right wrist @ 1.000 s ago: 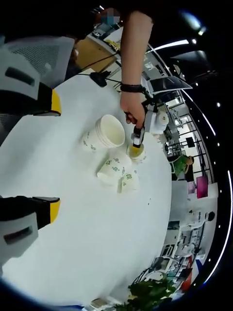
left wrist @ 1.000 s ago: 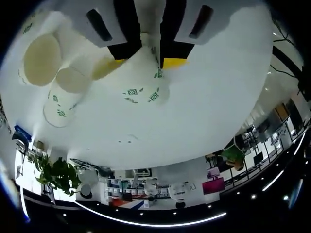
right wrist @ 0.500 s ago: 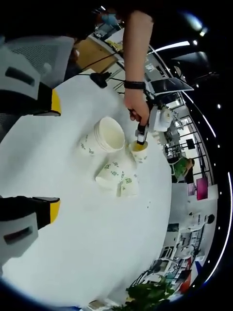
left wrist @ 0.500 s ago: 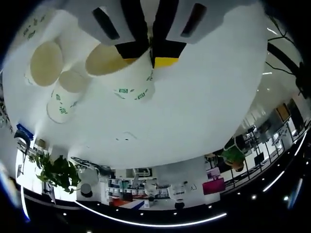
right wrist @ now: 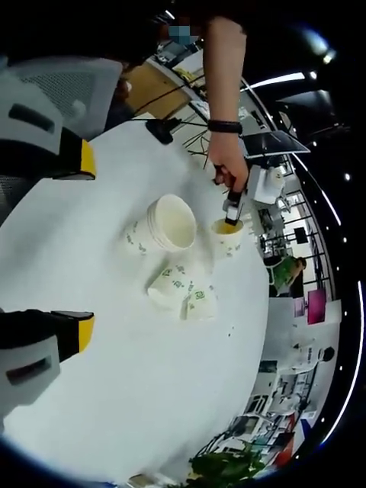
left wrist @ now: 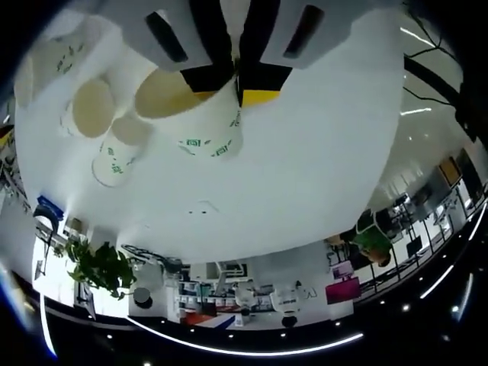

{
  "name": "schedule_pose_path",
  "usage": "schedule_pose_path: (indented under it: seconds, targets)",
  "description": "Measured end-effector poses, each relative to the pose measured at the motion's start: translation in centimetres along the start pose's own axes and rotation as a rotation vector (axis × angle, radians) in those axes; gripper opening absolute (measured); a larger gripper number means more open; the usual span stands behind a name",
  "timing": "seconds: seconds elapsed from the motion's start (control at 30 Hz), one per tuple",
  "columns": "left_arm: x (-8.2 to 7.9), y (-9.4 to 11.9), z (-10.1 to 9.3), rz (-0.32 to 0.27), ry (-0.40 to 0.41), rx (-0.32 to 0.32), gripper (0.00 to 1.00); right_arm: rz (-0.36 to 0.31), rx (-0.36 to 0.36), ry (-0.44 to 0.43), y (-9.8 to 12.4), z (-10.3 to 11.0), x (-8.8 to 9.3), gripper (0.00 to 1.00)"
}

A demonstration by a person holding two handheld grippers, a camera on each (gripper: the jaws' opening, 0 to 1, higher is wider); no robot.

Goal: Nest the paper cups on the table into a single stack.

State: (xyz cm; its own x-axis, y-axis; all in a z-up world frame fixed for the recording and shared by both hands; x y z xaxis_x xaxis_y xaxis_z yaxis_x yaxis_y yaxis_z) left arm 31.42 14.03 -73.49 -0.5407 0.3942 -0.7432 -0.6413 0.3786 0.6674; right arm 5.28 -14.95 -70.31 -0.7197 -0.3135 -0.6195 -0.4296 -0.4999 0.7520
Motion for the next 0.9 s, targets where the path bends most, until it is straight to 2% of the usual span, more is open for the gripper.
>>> schedule_pose_path:
  seconds: [0.03,0.07,0.1,0.23,0.3,0.4,0.5,0.6,0.77,0.83,0.9]
  targets:
    - [0.0,0.1,0.1,0.001,-0.003,0.001,0.00,-0.001,0.000,0.001,0.2,-0.1,-0.1,0.70]
    - [-0.2,1.6,-0.7,0.002,-0.001,0.000,0.00,-0.001,-0.002,0.002,0.2,0.0,-0.2,0.70]
    - [-0.2,2.2,-0.9,0.000,-0.004,0.003,0.00,-0.001,-0.003,0.004,0.3,0.1,-0.2,0.70]
    - [-1.1,3.2,-1.7,-0.006,-0.010,0.009,0.00,-0.008,-0.010,0.007,0.2,0.3,-0.2,0.71]
    - [-0.7,3.6,-1.5,-0.003,-0.015,0.008,0.00,-0.010,-0.014,0.010,0.3,0.5,-0.3,0.71]
    - [-1.2,3.4,-1.5,-0.003,-0.033,0.017,0.00,-0.011,-0.020,0.016,0.5,0.8,-0.3,0.71]
    - [-0.8,4.2,-1.6,0.001,-0.037,0.017,0.00,-0.012,-0.022,0.021,0.2,0.8,-0.3,0.71]
    - [-0.9,3.7,-1.4,0.007,-0.038,0.027,0.00,-0.010,-0.024,0.025,0.2,0.8,0.1,0.72]
    - [-1.3,4.8,-2.7,0.014,-0.073,0.046,0.00,-0.011,-0.026,0.032,0.5,1.4,0.1,0.73]
    - [-0.9,4.0,-2.0,0.019,-0.082,0.062,0.00,-0.012,-0.026,0.034,0.8,1.6,0.1,0.73]
    - [-0.8,5.0,-2.5,0.020,-0.103,0.067,0.00,-0.014,-0.025,0.034,0.6,1.5,0.3,0.73]
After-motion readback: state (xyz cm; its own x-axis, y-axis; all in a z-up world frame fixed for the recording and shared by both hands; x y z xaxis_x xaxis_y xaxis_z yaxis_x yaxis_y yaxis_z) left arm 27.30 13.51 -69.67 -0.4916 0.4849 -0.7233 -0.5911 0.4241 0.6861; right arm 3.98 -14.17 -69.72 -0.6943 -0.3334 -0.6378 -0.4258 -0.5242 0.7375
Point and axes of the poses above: the point that each gripper's makers call its tool centre point, and the gripper's own axes: y roughly backward along the fingers, z roughly to its left, x roughly out of its underside, the point moved 9 cm from there along y, roughly backward along the fingers, and after that the axes turned 5 degrees about z, right-handed, at the moved point
